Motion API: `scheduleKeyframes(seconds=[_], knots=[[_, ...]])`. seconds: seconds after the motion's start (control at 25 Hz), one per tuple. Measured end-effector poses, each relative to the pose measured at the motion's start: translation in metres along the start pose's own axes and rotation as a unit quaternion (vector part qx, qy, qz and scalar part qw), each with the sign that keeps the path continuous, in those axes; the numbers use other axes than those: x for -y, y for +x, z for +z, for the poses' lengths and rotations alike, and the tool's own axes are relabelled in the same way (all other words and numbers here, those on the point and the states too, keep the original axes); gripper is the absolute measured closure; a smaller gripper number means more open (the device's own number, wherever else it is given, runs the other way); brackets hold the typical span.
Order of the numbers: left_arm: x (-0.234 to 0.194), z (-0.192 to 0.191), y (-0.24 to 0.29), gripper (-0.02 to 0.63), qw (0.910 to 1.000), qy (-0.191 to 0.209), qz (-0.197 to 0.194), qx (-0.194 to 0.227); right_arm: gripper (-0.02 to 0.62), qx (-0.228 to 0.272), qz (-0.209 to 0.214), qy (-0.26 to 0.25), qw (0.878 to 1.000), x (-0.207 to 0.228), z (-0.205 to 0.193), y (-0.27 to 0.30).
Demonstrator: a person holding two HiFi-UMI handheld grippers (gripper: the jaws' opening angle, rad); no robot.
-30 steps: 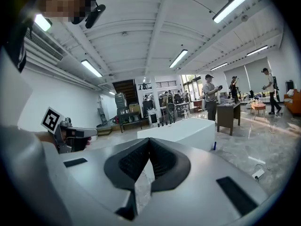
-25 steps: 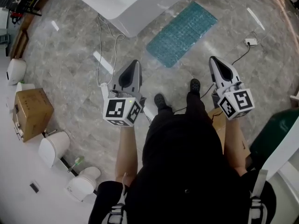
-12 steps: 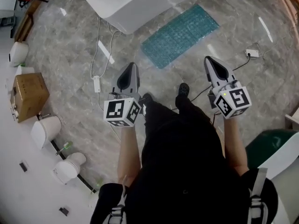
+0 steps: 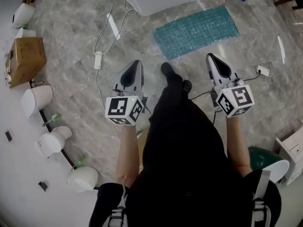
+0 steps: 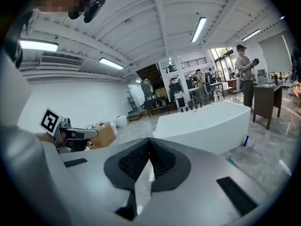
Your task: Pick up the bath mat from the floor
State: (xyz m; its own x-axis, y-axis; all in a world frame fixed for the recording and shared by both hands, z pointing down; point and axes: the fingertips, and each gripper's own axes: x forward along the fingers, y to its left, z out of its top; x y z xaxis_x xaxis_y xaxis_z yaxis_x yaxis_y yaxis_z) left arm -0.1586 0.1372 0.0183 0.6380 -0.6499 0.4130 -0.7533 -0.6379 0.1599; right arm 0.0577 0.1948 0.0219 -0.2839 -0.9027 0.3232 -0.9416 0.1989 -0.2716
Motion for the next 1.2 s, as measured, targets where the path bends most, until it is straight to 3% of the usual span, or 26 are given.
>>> scheduleKeyframes(seconds=[0.12, 0.36, 0.6, 0.84, 1.0, 1.2], knots=[[-0.024, 0.006, 0.020, 0.598, 0.9999, -0.008, 0.012, 0.005, 0.583, -0.022, -0.005, -0.004, 1.000, 0.002, 0.010, 0.031], [-0.056, 0.030, 0.068, 0.599, 0.9994, -0.009, -0.001, 0.035, 0.583, -0.017, 0.023, -0.047, 0.998, -0.005, 0.051, 0.090], [-0.064, 0.026, 0.114, 0.598, 0.9996, 0.005, -0.020, 0.022, 0.583, -0.038, 0.029, -0.061, 0.997, 0.013, 0.062, 0.134], [-0.093, -0.024, 0.156, 0.598, 0.9998, -0.015, -0.010, -0.013, 0.583, -0.059, 0.061, -0.083, 0.993, 0.032, 0.026, 0.200], [-0.113, -0.069, 0.205, 0.600, 0.9992, -0.016, 0.010, -0.034, 0.583, -0.095, 0.081, -0.089, 0.988, 0.066, -0.022, 0.254], [-0.132, -0.156, 0.249, 0.599, 0.9936, -0.079, 0.057, -0.058, 0.583, -0.133, 0.115, -0.096, 0.980, 0.104, -0.108, 0.310]])
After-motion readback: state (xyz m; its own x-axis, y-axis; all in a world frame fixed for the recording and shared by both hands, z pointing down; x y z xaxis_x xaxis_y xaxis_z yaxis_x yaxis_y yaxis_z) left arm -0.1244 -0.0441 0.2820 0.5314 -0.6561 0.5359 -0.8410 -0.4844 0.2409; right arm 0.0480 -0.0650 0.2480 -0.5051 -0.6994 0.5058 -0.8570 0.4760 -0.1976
